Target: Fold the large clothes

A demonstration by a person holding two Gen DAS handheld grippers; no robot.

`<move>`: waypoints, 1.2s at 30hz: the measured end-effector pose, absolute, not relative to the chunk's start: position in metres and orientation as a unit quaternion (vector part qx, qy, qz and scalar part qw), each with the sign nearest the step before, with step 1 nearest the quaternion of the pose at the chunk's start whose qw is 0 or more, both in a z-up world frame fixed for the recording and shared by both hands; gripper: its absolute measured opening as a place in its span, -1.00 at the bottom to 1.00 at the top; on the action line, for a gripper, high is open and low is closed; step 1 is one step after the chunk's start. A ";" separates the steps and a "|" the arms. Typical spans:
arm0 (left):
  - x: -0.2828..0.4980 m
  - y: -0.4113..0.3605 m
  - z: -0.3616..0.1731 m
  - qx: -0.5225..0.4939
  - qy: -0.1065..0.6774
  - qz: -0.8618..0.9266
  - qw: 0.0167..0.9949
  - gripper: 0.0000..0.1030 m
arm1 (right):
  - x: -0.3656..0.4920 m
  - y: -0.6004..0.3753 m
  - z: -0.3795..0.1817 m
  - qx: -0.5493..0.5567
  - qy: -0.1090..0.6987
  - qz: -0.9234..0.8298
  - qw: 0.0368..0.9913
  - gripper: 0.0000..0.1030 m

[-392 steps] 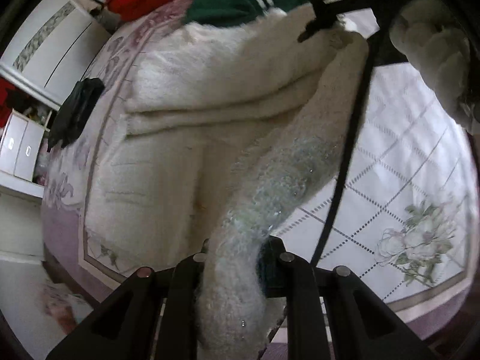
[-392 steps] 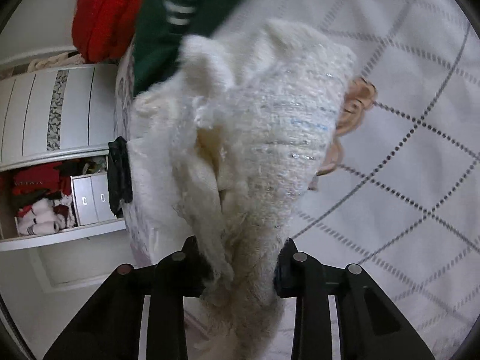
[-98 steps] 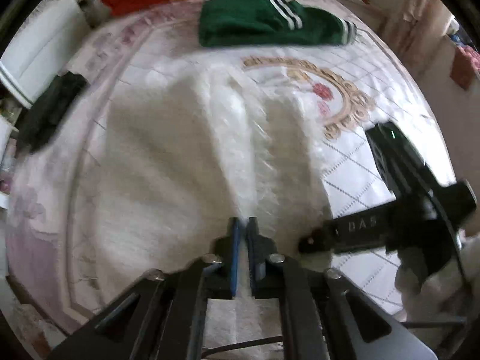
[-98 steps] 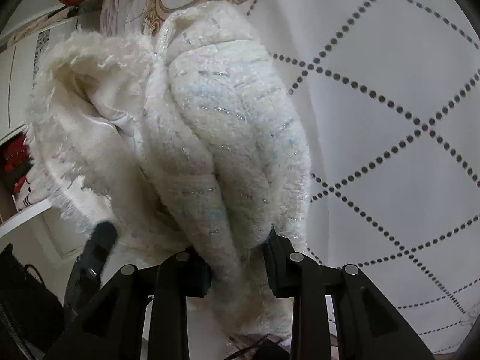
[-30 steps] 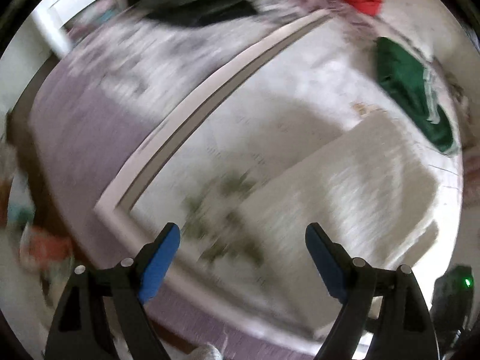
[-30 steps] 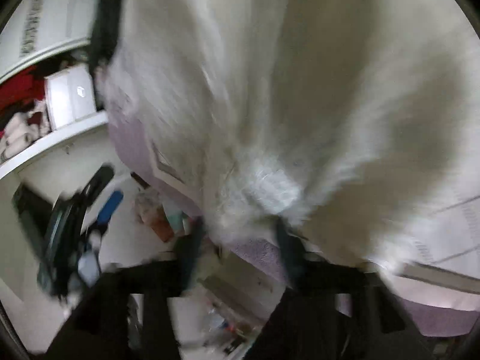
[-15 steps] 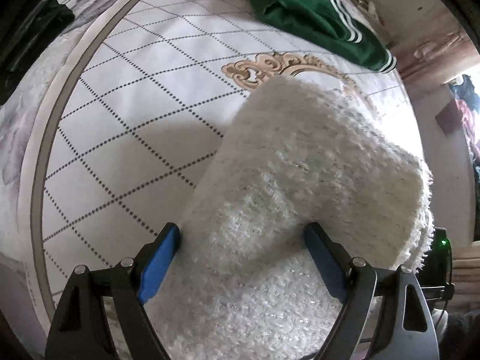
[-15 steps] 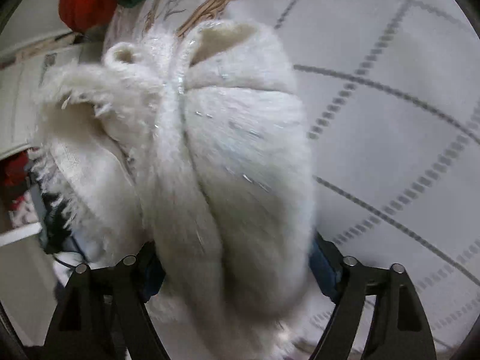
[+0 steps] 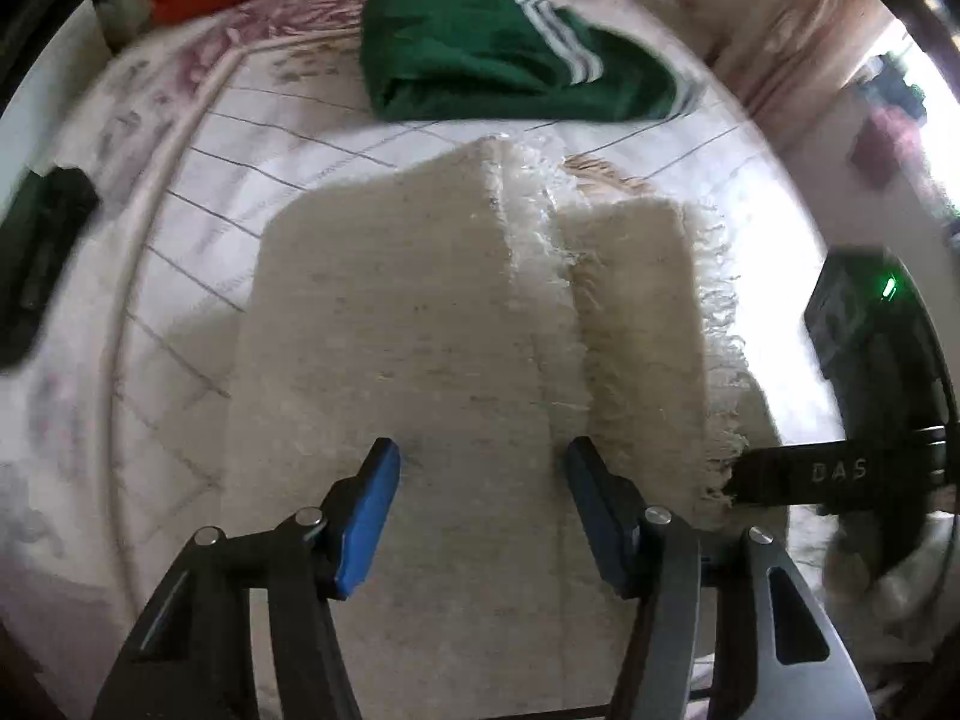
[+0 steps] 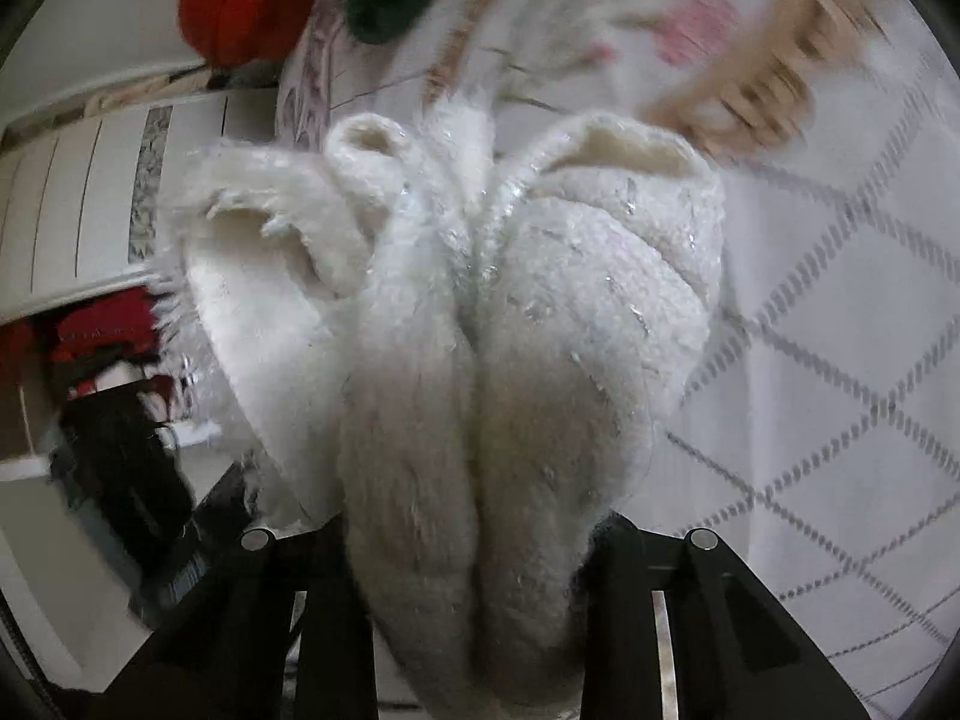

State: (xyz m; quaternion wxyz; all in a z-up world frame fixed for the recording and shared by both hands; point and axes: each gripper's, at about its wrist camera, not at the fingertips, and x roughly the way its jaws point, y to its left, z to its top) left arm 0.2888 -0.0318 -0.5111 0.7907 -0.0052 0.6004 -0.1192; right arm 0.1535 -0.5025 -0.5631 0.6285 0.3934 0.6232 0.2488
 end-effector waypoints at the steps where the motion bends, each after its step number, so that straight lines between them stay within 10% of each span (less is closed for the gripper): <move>1: 0.289 -0.026 -0.511 -0.016 0.602 -0.114 0.790 0.05 | 0.158 -0.499 -0.566 0.370 0.640 0.240 0.629 -0.41; 8: 0.296 0.058 -0.543 -0.127 0.637 -0.033 0.760 0.11 | 0.171 -0.523 -0.607 0.362 0.678 0.248 0.589 0.09; 11: 0.301 0.085 -0.571 -0.161 0.649 -0.036 0.743 0.77 | 0.179 -0.535 -0.624 0.370 0.682 0.260 0.575 0.25; 20: 0.326 0.097 -0.624 -0.287 0.654 -0.135 0.687 1.00 | 0.207 -0.527 -0.670 0.402 0.684 0.289 0.536 0.44; 27: 0.327 0.051 -0.581 -0.173 0.633 -0.139 0.742 0.97 | 0.199 -0.529 -0.659 0.419 0.662 0.277 0.557 -0.26; 36: 0.322 0.034 -0.546 -0.143 0.602 -0.120 0.776 0.89 | 0.193 -0.550 -0.616 0.426 0.633 0.272 0.586 -0.34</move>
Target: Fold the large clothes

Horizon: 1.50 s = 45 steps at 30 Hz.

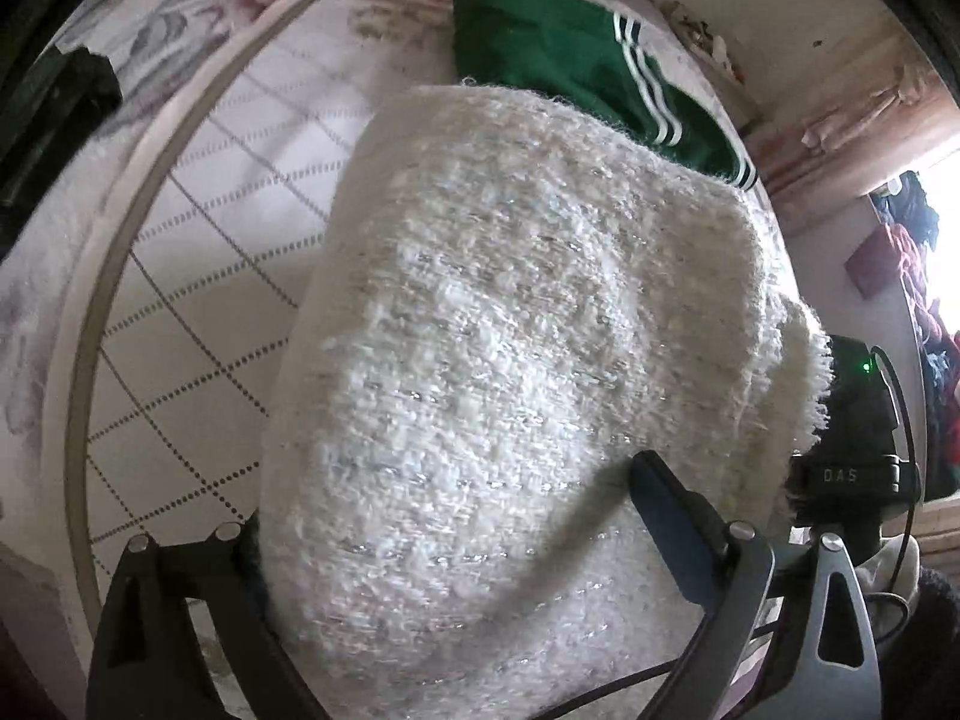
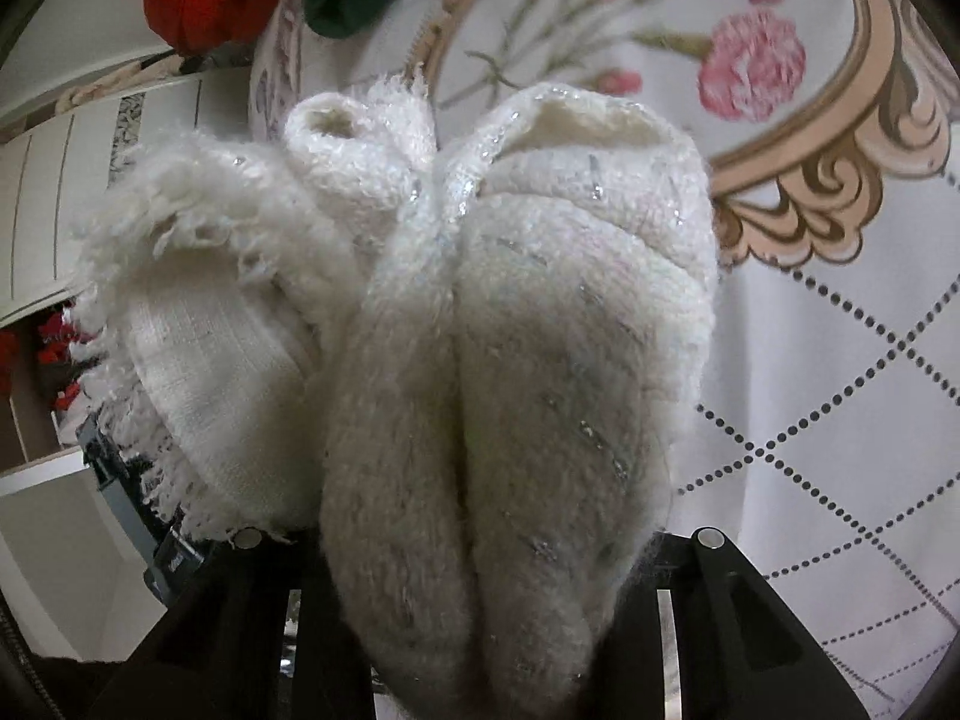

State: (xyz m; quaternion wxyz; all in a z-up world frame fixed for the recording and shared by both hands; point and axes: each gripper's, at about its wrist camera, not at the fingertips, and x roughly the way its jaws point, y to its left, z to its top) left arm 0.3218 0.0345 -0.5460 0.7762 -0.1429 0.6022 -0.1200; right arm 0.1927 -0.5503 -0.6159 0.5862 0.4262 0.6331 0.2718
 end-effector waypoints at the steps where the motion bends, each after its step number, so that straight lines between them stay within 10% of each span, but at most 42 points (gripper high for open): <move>1: 0.323 0.032 -0.547 -0.142 0.600 -0.119 0.778 0.89 | 0.193 -0.555 -0.611 0.425 0.630 0.275 0.589 -0.34; 23: 0.513 0.013 -0.486 -0.221 0.548 -0.082 0.803 0.89 | 0.335 -0.699 -0.458 0.393 0.583 0.313 0.639 -0.34; 37: 0.753 -0.012 -0.618 -0.208 0.587 -0.061 0.780 0.89 | 0.623 -0.769 -0.570 0.370 0.632 0.291 0.616 -0.33; 41: 0.745 -0.007 -0.611 -0.201 0.577 -0.078 0.788 0.89 | 0.632 -0.778 -0.573 0.358 0.636 0.290 0.619 -0.06; 45: 0.715 -0.001 -0.575 -0.138 0.538 -0.041 0.830 0.89 | 0.608 -0.779 -0.535 0.267 0.637 0.224 0.687 0.63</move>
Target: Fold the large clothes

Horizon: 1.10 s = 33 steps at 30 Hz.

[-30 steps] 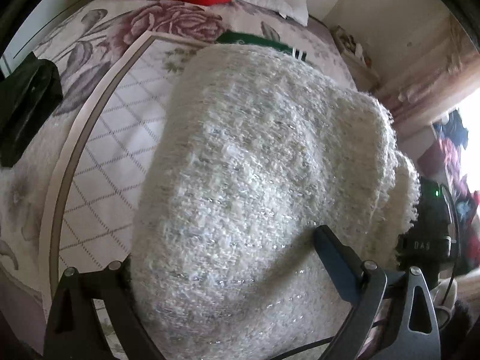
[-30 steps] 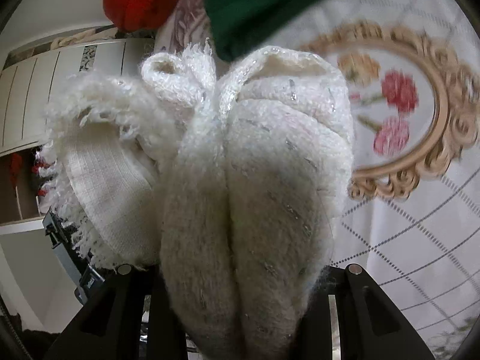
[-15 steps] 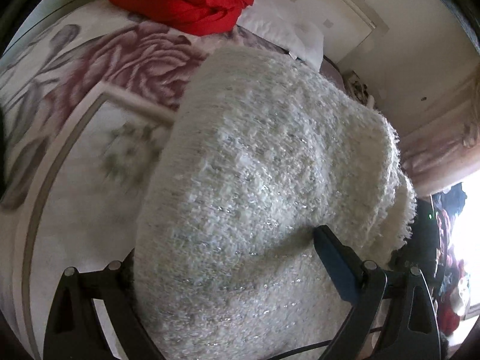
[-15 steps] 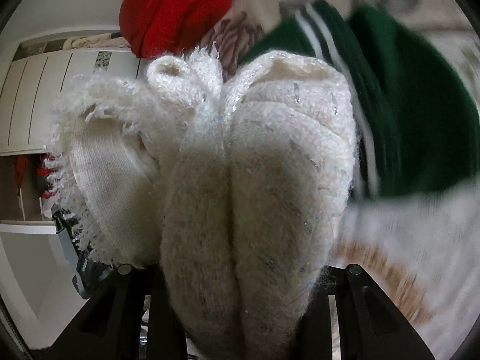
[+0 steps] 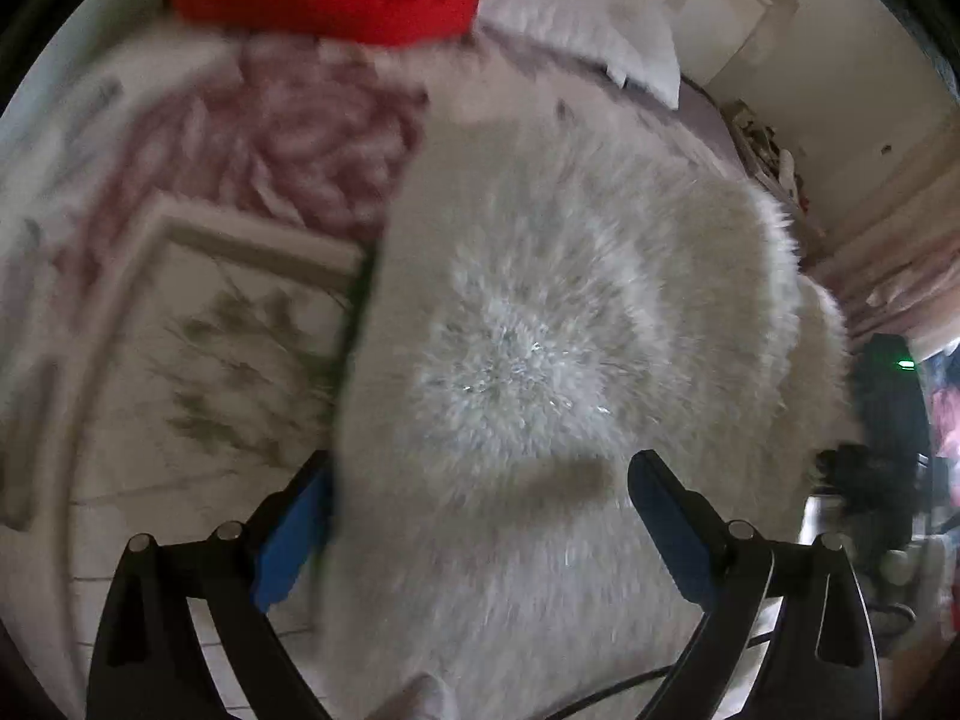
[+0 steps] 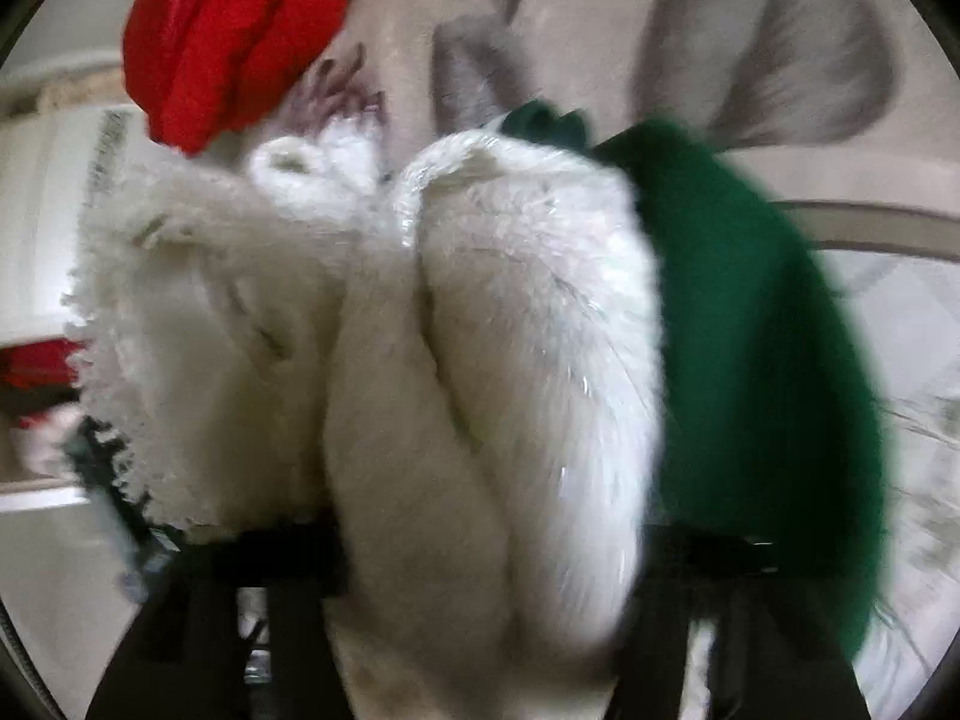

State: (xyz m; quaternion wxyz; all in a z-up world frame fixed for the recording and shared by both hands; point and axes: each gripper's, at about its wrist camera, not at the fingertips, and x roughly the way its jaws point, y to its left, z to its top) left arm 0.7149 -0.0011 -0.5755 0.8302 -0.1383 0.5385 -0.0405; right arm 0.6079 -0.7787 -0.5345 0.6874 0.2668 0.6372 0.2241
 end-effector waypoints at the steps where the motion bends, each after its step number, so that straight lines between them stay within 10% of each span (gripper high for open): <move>1: 0.701 -0.005 -0.560 -0.111 0.522 -0.025 0.845 0.89 | 0.594 -0.780 -0.518 0.231 0.627 0.199 0.717 0.64; 6: 0.648 0.000 -0.502 -0.045 0.448 0.038 0.892 0.90 | 0.503 -0.774 -0.454 0.081 0.572 0.061 0.814 1.00; 33: 0.340 -0.018 -0.206 -0.013 0.409 -0.013 0.913 0.99 | 0.074 -0.666 -0.051 0.023 0.404 -0.139 0.904 1.00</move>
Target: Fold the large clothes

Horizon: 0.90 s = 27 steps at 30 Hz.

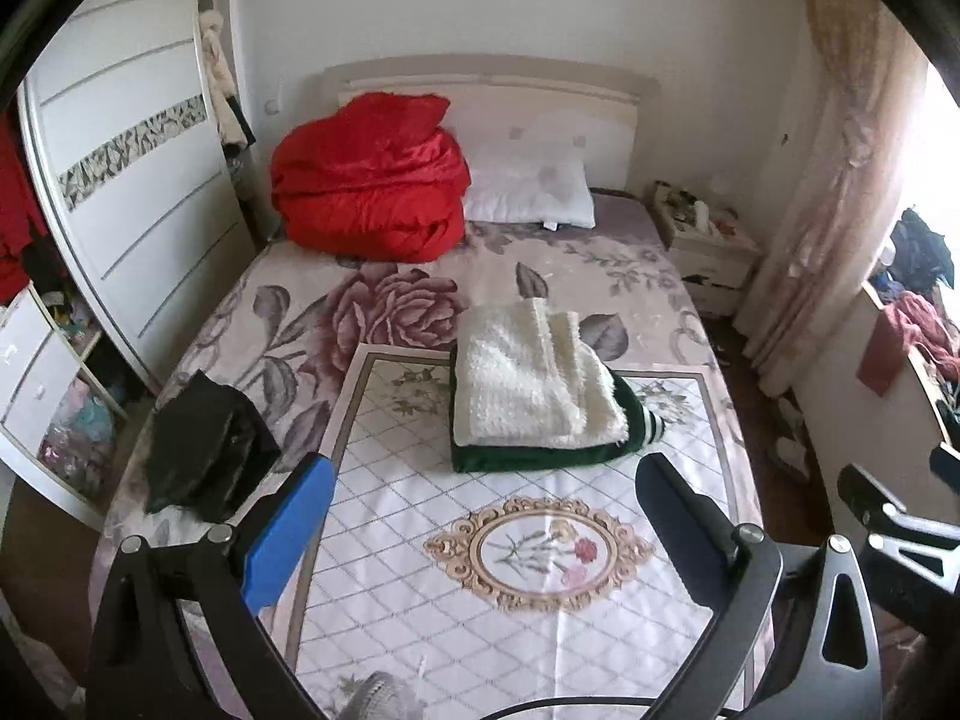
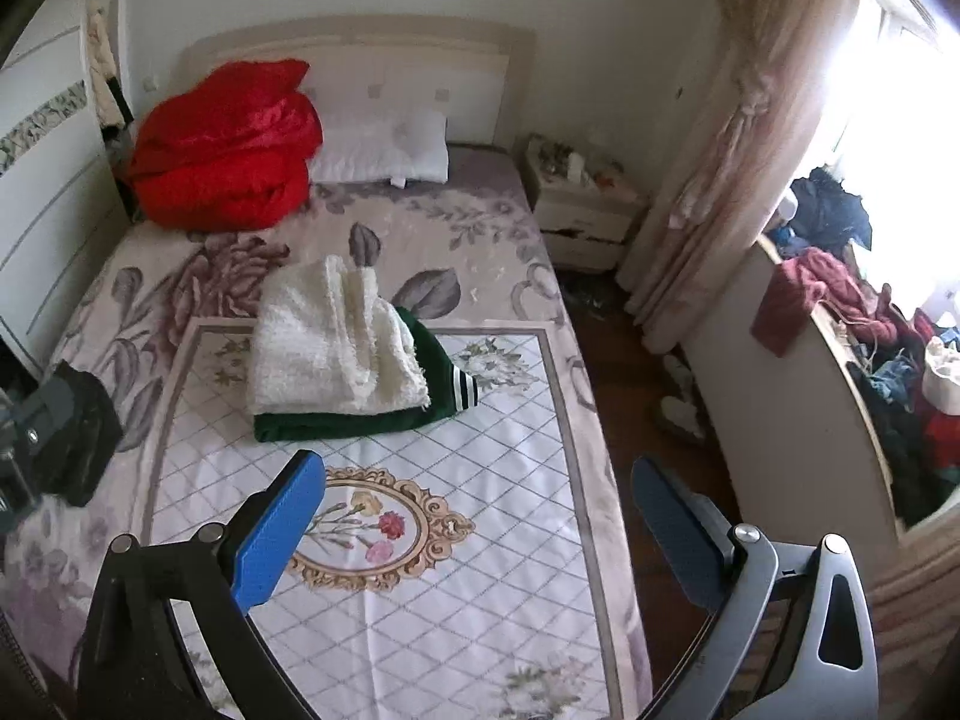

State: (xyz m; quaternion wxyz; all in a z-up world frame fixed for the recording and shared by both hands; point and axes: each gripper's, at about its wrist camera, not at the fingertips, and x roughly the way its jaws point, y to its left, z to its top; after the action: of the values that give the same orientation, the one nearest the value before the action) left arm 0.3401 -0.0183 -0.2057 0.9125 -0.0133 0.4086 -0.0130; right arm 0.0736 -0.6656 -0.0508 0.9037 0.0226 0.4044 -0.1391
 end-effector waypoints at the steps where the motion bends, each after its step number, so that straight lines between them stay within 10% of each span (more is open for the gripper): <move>1: 0.326 -0.020 -0.194 -0.006 0.404 -0.009 0.915 0.99 | 0.061 -0.664 -0.041 0.022 0.399 -0.138 0.906 1.00; 27: 0.213 -0.013 -0.096 -0.008 0.357 -0.006 0.934 0.99 | -0.115 -0.648 0.100 0.024 0.307 -0.136 0.942 1.00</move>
State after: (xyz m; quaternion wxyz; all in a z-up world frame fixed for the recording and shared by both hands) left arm 0.2129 -0.0135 -0.0964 0.9341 -0.0082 0.3568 -0.0061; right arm -0.1153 -0.6479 0.1002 0.9415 0.0244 0.3074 -0.1359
